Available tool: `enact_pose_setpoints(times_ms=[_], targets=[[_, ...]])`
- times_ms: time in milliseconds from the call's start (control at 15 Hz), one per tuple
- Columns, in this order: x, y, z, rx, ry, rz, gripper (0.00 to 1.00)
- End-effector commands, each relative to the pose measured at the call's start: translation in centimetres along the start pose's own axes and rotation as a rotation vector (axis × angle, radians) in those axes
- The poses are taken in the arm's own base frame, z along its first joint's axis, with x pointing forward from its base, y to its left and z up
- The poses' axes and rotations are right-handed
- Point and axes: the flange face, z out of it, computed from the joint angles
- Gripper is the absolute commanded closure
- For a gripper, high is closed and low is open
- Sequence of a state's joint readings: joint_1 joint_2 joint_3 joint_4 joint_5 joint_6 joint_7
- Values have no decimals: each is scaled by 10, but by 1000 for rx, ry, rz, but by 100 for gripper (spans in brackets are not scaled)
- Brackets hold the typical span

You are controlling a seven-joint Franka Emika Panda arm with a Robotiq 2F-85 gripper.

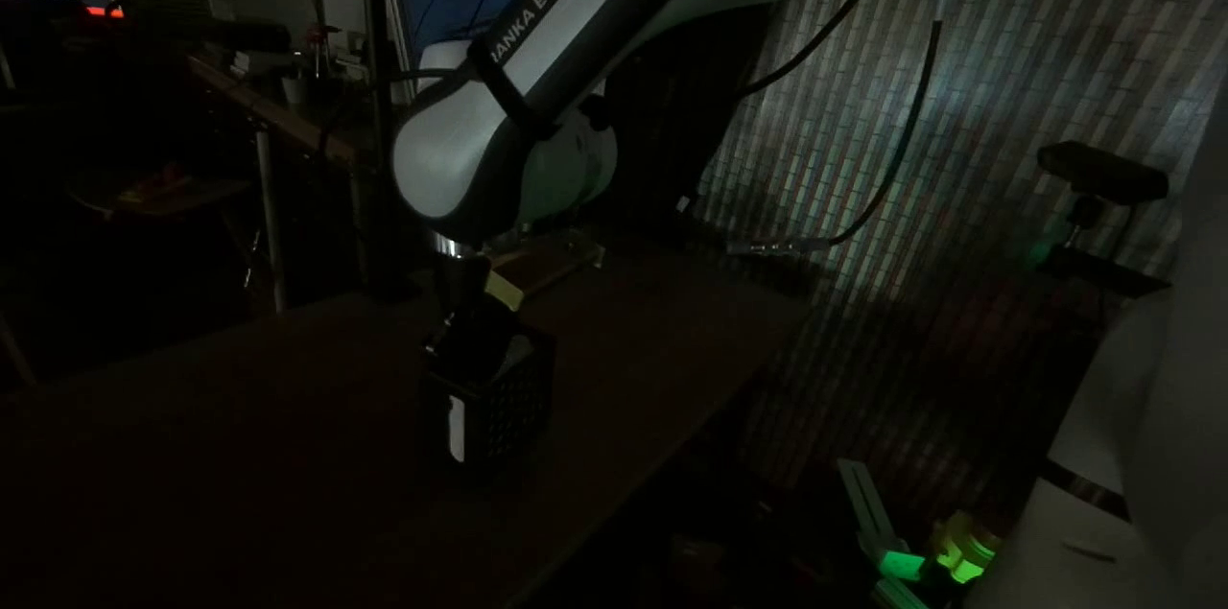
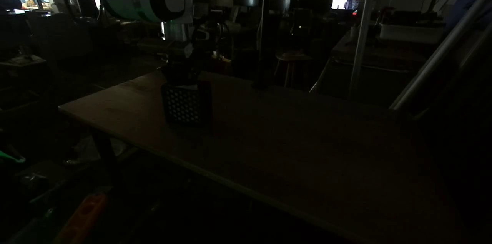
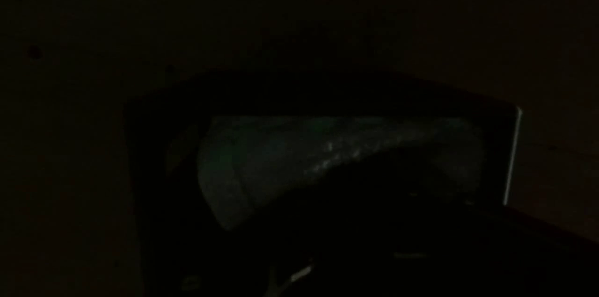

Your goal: Pick up the towel and put it in the box

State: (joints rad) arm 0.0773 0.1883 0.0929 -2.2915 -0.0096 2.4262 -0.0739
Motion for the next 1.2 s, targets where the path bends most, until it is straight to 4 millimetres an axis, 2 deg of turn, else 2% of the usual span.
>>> enact_pose_setpoints(times_ms=[0,333,600,733,800,1133], targets=[[3,-6,16,46,10,-2,86],[2,-7,22,80,18,10,86],[-3,-2,8,70,31,22,86],[-5,2,-6,48,42,22,73],[-6,5,-15,36,50,22,57],[-9,15,-64,-43,96,3,20]])
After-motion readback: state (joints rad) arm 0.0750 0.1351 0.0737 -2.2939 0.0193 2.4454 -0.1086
